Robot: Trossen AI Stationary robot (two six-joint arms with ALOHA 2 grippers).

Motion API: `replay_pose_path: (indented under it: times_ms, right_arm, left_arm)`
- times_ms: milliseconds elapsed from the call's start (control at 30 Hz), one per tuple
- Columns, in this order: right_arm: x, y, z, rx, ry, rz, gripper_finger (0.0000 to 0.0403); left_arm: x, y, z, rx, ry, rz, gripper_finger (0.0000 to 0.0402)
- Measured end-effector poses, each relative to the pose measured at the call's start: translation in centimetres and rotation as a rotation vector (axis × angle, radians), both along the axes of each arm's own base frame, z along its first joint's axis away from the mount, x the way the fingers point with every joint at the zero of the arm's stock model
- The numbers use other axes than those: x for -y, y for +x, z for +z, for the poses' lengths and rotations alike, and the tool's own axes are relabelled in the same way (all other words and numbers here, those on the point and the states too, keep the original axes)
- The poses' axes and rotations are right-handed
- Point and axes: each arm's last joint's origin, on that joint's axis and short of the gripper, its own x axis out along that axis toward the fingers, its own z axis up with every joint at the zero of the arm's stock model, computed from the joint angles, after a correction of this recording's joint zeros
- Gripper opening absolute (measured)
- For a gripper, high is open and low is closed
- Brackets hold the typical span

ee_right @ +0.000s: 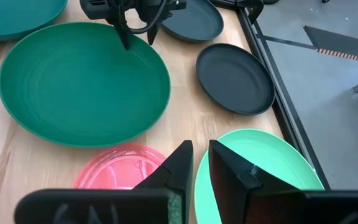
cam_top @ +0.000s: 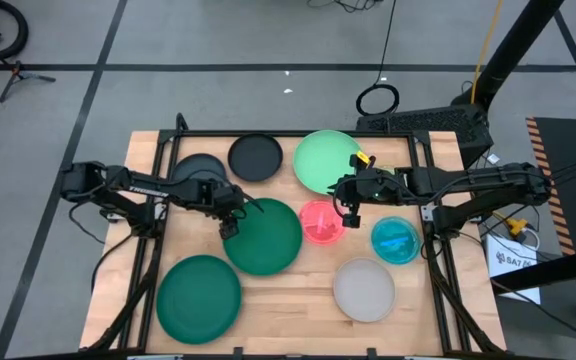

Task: Stack plastic plates
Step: Stack the top dark green plate on top of the green plate

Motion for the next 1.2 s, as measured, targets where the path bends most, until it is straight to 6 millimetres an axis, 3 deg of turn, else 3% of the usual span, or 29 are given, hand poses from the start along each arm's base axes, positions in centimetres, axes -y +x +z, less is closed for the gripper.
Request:
replay_pose_path:
  times_ms: [167,633,1000,1200]
  right_arm:
    - [0.0,0.0,0.0,0.0,0.0,-0.001,0.0045]
    - [0.0,0.0,0.0,0.0,-0.001,-0.001,0.0045]
    - [0.0,0.0,0.0,0.0,-0.002,-0.002,0.0045]
    - [0.0,0.0,-0.1,-0.008,-0.002,-0.002,0.0045]
  left_arm:
    - [0.1,0.0,0.0,-0.002,-0.026,-0.008,0.0232]
    - [0.1,-0.1,0.0,-0.003,-0.049,0.051,0.0068]
    - [-0.5,0.1,0.1,0.042,-0.075,0.125,0.0043]
    - [-1.5,0.6,1.3,0.067,-0.086,0.162,0.004]
